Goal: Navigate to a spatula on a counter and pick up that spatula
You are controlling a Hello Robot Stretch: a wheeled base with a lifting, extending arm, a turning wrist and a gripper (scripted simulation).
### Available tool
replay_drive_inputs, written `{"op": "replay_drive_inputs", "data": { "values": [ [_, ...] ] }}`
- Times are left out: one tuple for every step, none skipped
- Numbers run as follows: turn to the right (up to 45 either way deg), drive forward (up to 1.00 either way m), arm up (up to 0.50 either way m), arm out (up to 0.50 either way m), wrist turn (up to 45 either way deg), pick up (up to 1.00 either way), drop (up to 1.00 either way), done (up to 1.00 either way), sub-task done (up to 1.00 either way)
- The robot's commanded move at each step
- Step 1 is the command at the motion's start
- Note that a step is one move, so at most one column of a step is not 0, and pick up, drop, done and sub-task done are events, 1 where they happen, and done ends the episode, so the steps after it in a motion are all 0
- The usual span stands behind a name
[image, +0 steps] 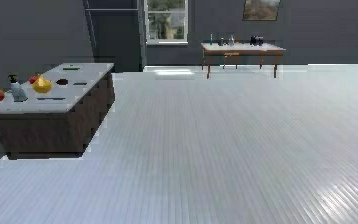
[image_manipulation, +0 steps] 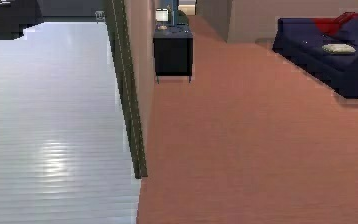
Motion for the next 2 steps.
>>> {"op": "replay_drive_inputs", "data": {
  "values": [
    [0.0, 0.5, 0.0, 0.0, 0.0, 0.0, 0.0, 0.0, 0.0],
    [-27.0, 0.0, 0.0, 0.0, 0.0, 0.0, 0.0, 0.0, 0.0]
  ]
}}
